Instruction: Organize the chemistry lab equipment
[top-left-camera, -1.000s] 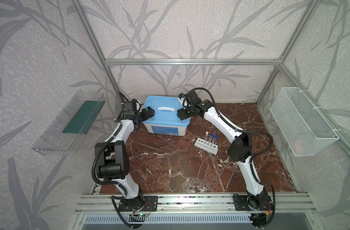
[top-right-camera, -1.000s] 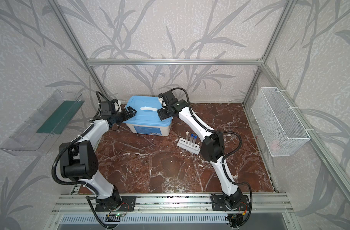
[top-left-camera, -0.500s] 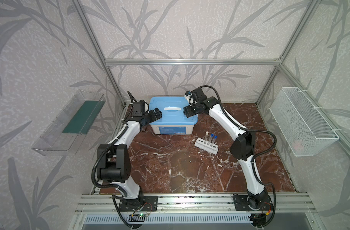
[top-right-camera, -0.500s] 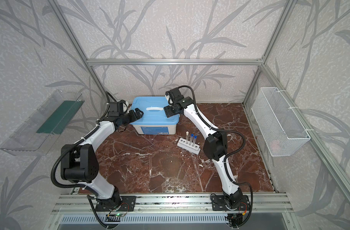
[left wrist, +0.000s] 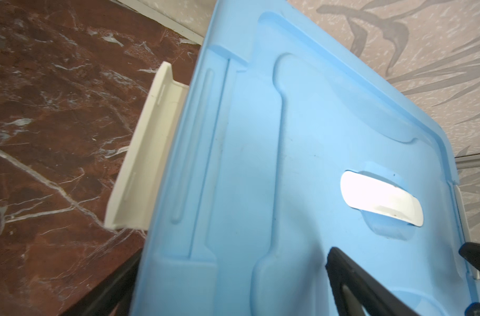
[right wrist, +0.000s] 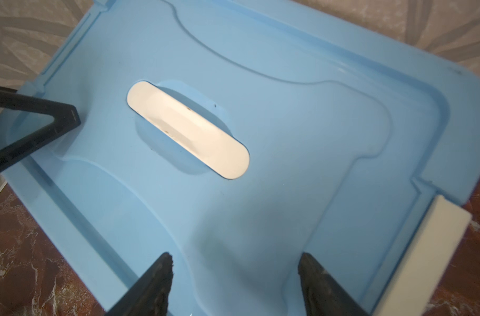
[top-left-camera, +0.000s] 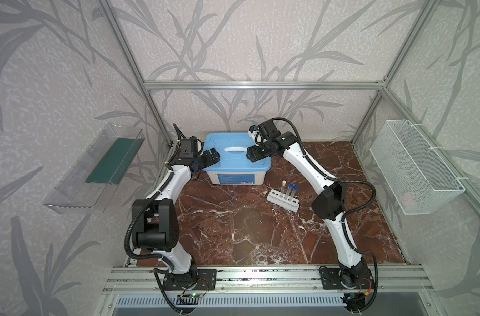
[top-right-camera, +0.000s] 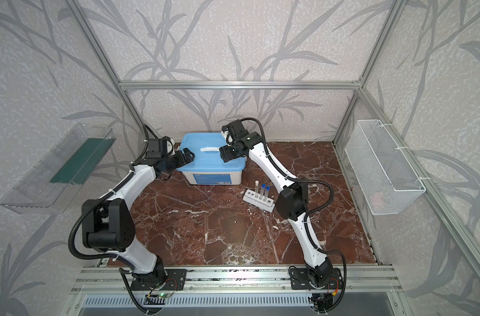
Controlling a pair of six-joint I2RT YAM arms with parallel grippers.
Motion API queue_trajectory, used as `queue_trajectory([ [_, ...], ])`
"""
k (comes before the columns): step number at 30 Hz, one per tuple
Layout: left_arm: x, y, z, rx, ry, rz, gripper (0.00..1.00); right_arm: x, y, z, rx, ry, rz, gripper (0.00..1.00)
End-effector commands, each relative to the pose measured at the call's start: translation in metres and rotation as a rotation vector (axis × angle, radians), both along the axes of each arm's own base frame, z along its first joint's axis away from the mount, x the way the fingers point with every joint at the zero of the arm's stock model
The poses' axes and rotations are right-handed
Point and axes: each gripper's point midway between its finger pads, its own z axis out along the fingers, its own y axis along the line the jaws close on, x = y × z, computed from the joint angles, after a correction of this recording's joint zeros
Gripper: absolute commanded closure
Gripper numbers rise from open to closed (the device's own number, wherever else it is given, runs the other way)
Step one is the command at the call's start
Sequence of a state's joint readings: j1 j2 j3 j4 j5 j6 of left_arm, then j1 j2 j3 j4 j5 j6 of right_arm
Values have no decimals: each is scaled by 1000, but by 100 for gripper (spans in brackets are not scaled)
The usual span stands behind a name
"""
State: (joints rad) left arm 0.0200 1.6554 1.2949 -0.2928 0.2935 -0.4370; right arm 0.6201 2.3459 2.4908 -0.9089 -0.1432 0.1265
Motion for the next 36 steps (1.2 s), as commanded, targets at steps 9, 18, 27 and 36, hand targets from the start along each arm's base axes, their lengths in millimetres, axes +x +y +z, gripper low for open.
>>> queue_trajectory([
  [9,8,29,20,-2,-17,27,0,-7,27,-11,13,7,53,27],
  [18,31,32,-4,-17,48,-17,0,-10,29,-23,2,27,62,24],
  [27,47,23,-13,-65,57,-111,1,-9,30,-25,3,29,57,21],
  [36,55,12,-31,-167,72,-190,0,-9,31,-30,5,42,56,21],
])
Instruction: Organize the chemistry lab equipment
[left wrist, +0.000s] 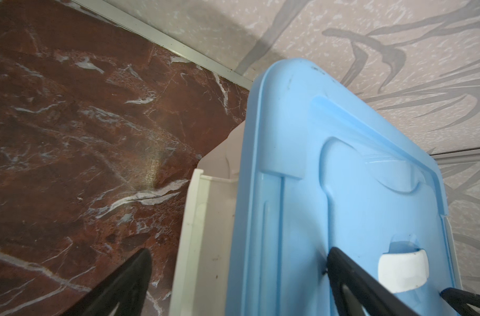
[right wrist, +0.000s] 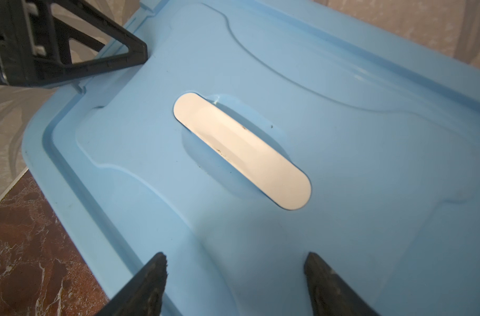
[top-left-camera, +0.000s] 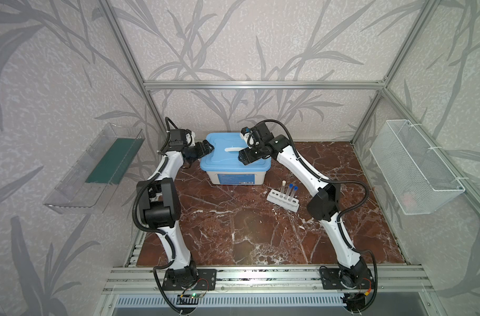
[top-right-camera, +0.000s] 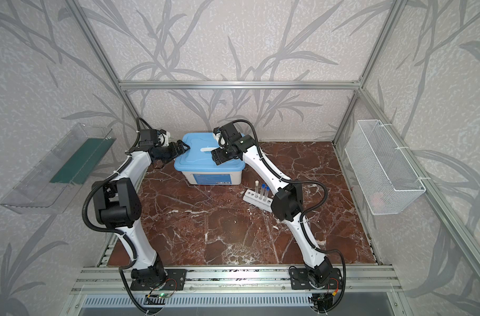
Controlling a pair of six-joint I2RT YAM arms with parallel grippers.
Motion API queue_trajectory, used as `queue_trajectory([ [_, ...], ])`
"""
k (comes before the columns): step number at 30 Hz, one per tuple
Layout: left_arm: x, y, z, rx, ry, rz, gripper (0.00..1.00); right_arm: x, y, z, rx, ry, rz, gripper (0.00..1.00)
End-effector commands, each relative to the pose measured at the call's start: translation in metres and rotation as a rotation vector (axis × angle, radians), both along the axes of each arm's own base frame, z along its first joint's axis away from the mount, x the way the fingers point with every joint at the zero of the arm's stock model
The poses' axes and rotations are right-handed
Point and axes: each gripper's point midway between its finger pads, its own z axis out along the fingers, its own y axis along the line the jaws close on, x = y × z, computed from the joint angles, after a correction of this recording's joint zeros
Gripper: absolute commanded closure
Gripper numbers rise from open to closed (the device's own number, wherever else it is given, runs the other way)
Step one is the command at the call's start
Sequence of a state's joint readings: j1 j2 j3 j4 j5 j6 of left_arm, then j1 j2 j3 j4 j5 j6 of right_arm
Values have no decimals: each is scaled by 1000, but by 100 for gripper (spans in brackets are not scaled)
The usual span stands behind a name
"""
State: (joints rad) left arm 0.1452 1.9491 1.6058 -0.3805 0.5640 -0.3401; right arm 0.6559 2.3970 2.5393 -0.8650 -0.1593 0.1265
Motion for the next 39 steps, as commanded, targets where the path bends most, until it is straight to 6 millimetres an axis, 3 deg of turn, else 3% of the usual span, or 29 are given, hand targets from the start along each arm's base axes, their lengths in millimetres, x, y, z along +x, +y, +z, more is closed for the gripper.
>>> queue_trajectory([
  [1,-4,-14,-18,-53,47,-72,0,-7,2,-28,-32,69,10,21],
  [8,-8,-24,-15,-109,21,-105,3,-6,3,-34,-35,77,5,21],
  [16,-14,-17,-7,-58,19,-79,27,-5,3,-32,-27,75,-1,24],
  [22,-17,-8,8,6,1,-53,40,-5,3,-32,-22,76,-6,25],
  [39,-24,-7,23,156,6,-72,49,-3,6,-35,-9,80,-11,26],
])
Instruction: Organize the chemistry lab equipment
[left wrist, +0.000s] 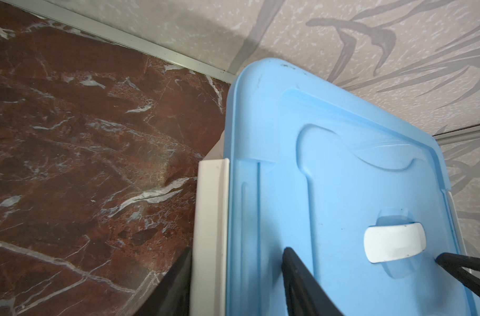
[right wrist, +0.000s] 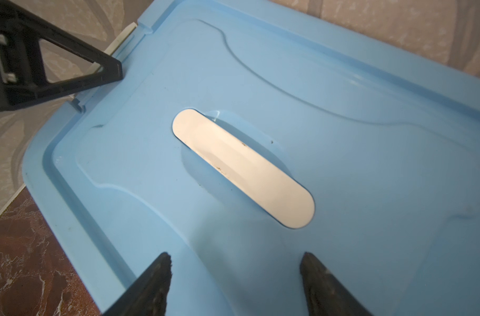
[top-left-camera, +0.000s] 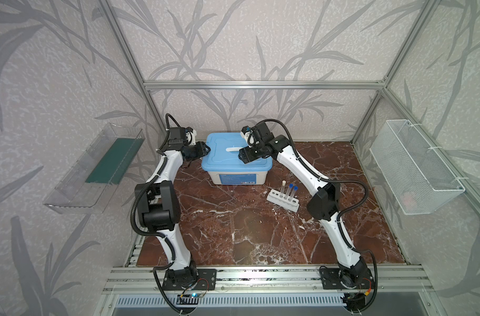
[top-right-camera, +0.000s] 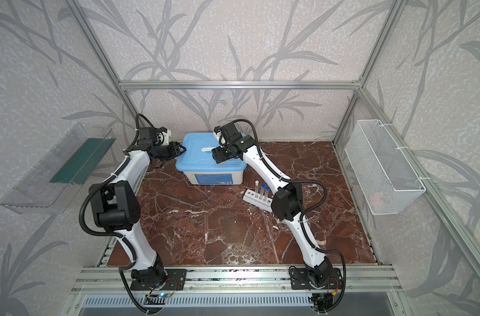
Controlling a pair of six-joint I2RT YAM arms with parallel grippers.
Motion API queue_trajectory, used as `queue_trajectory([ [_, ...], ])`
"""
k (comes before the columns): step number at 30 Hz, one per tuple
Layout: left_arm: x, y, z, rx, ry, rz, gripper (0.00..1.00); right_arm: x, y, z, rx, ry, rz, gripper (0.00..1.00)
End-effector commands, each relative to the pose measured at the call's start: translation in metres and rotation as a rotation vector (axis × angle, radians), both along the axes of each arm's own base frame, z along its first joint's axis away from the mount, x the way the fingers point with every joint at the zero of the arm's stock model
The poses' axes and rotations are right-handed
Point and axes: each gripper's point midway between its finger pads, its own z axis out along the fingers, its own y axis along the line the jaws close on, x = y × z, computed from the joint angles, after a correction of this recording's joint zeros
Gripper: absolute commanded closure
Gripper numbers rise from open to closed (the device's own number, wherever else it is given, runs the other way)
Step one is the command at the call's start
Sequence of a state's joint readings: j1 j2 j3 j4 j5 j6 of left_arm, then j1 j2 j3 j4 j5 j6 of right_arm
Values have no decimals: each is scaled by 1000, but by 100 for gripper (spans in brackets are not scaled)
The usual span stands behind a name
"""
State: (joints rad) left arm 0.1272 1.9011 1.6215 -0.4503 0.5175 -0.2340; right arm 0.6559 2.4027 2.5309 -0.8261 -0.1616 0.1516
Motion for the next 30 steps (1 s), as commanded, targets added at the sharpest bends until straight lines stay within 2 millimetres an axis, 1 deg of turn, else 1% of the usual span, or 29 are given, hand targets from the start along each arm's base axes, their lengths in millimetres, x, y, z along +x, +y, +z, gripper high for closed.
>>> queue_trajectory([
  [1,-14,-4,8,57,31,-19,50,-8,2,-35,-35,86,7,26],
  [7,-14,-6,11,84,36,-25,54,-7,2,-35,-35,84,4,27],
  [15,-13,-7,9,89,38,-26,59,-7,3,-38,-35,92,2,27],
  [22,-14,-5,12,117,34,-20,61,-7,2,-38,-31,93,-3,28],
  [30,-16,-6,10,147,42,-21,63,-7,3,-39,-27,96,-1,29],
])
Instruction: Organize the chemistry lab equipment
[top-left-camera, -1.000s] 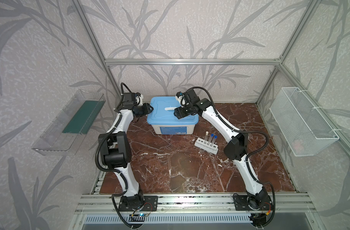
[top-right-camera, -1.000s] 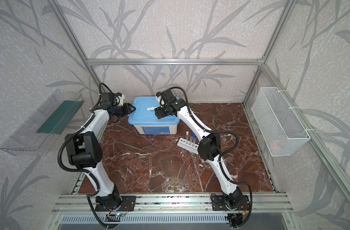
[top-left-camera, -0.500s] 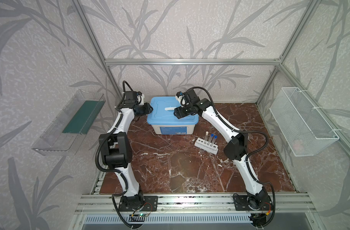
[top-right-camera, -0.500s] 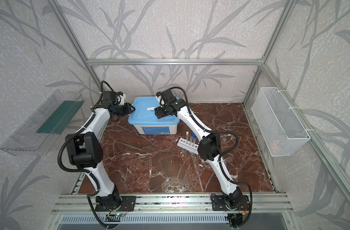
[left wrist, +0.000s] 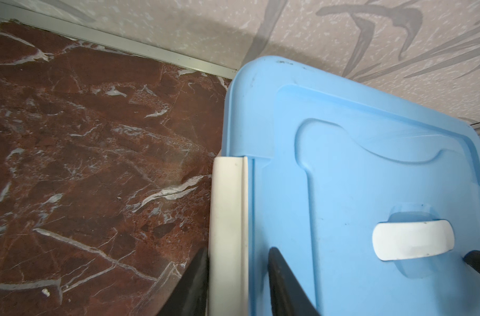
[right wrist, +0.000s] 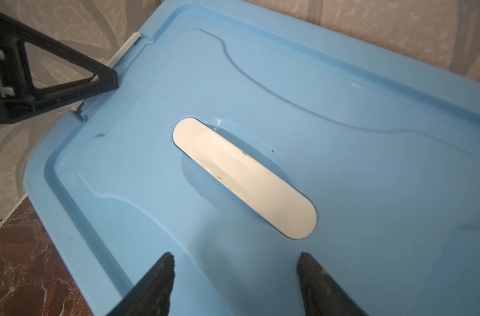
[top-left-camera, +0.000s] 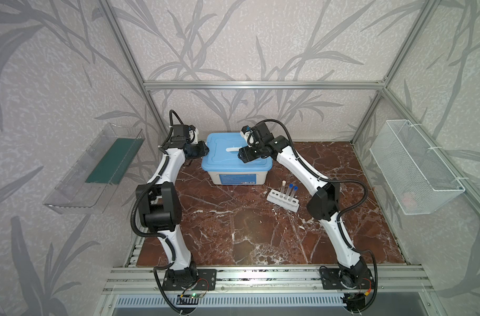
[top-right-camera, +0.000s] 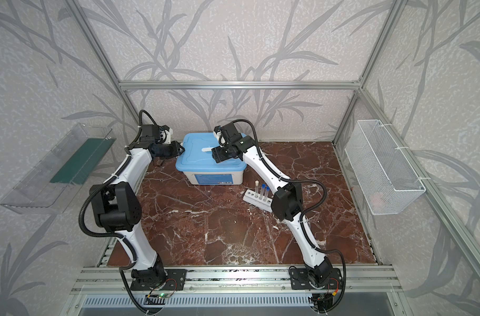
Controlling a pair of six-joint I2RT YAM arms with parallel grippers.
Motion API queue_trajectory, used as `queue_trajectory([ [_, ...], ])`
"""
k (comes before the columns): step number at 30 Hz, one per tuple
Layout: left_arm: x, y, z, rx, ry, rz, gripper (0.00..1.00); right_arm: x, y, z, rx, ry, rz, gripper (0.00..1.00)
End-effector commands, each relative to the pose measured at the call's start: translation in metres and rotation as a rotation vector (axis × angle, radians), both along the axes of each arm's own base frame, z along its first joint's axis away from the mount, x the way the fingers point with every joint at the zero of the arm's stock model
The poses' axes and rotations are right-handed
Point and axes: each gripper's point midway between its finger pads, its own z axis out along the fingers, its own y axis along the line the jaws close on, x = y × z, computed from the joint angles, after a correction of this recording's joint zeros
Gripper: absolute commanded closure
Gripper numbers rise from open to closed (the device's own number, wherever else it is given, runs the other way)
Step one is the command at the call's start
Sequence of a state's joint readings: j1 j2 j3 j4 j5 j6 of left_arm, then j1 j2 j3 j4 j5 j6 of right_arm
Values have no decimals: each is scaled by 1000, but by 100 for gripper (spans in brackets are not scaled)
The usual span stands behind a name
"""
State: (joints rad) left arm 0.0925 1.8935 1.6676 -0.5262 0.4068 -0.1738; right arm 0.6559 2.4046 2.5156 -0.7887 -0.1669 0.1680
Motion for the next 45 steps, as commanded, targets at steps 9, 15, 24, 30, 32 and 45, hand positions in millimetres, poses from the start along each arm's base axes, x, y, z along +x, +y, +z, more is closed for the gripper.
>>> queue_trajectory([
  [9,-14,-6,3,66,43,-17,65,-11,-2,-40,-51,105,4,30],
  [15,-14,-6,3,98,48,-12,66,-12,-2,-42,-54,111,6,30],
  [24,-15,-9,4,139,58,-15,67,-12,-3,-41,-48,117,6,30],
  [30,-14,-13,5,160,59,-15,69,-11,-5,-41,-45,119,5,30],
  [32,-14,-14,4,168,63,-14,69,-11,-5,-41,-44,120,2,30],
  [45,-12,-18,21,178,35,-16,58,-8,-9,-38,-29,115,0,30],
])
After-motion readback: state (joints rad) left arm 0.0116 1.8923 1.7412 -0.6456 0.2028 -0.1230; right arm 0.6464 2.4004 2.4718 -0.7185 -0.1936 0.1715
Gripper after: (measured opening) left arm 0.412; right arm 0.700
